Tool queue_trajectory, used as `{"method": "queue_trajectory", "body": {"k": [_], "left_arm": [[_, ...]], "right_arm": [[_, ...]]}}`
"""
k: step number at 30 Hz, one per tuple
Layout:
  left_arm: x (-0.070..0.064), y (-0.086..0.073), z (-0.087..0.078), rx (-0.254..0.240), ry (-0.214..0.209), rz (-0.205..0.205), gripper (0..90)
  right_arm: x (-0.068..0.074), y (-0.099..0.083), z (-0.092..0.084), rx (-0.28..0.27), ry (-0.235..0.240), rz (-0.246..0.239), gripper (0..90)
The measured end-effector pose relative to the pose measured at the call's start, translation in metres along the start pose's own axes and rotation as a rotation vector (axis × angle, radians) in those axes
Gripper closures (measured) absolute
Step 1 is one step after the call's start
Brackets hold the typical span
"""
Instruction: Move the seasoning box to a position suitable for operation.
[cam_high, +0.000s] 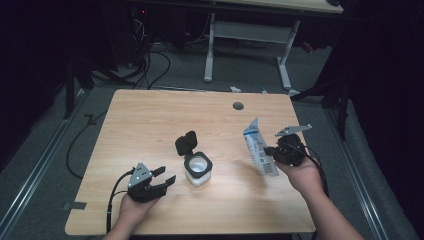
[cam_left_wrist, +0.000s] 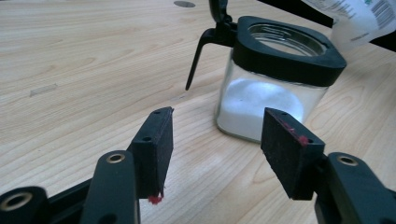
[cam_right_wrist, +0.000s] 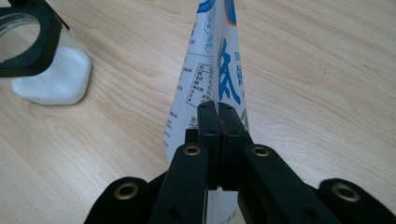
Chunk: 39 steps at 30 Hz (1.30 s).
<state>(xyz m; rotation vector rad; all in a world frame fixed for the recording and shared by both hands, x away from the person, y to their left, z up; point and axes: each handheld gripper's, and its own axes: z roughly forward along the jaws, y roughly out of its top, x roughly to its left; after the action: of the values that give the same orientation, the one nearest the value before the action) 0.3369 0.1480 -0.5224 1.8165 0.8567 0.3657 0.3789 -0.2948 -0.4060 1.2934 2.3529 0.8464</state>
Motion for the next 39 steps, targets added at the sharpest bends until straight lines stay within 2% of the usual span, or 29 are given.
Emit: {"method": "queue_trajectory", "body": {"k": [3,9,12,15,19,24,28,30,32,33,34,35,36,39], "left_arm": [[0.003,0.0,0.001,0.01,0.007,-0.005,44.5],[0.008,-0.001,0.002,0.016,0.014,-0.02,45.9],[0.009,-0.001,0.002,0.017,0.025,-0.023,46.0],[0.011,0.001,-0.002,0.011,0.045,-0.013,45.8],[0.017,0.003,-0.012,-0.015,0.064,-0.036,45.8],[0.021,0.003,-0.016,-0.027,0.081,-0.057,45.7],[0.018,0.002,-0.02,-0.032,0.099,-0.031,45.6],[0.018,0.001,-0.022,-0.035,0.097,-0.031,45.5],[0.019,0.0,-0.022,-0.032,0.098,-0.037,45.5],[0.019,0.0,-0.022,-0.033,0.1,-0.039,45.5],[0.019,0.001,-0.022,-0.035,0.097,-0.039,45.6],[0.019,0.001,-0.023,-0.036,0.095,-0.035,45.5],[0.018,0.002,-0.023,-0.035,0.096,-0.026,45.5],[0.017,0.002,-0.023,-0.037,0.095,-0.028,45.5]], "right_arm": [[0.001,-0.006,0.0,-0.043,0.004,0.006,90.0],[0.0,-0.019,0.0,-0.122,-0.017,0.008,90.0],[-0.001,-0.026,0.0,-0.173,-0.006,0.031,90.0],[-0.001,-0.033,-0.001,-0.228,-0.001,0.049,90.0],[0.001,-0.044,-0.002,-0.31,0.007,0.069,90.0],[0.003,-0.058,0.004,-0.368,-0.013,0.086,90.0],[0.006,-0.069,0.012,-0.409,-0.021,0.093,90.0],[0.007,-0.075,0.014,-0.438,-0.022,0.098,90.0],[0.009,-0.086,0.014,-0.505,-0.016,0.12,90.0],[0.01,-0.096,0.013,-0.559,-0.004,0.151,90.0],[0.01,-0.103,0.015,-0.589,0.006,0.177,90.0],[0.01,-0.106,0.015,-0.571,0.005,0.176,90.0],[0.011,-0.107,0.013,-0.566,-0.019,0.154,90.0],[0.01,-0.111,0.006,-0.6,-0.024,0.156,90.0]]}}
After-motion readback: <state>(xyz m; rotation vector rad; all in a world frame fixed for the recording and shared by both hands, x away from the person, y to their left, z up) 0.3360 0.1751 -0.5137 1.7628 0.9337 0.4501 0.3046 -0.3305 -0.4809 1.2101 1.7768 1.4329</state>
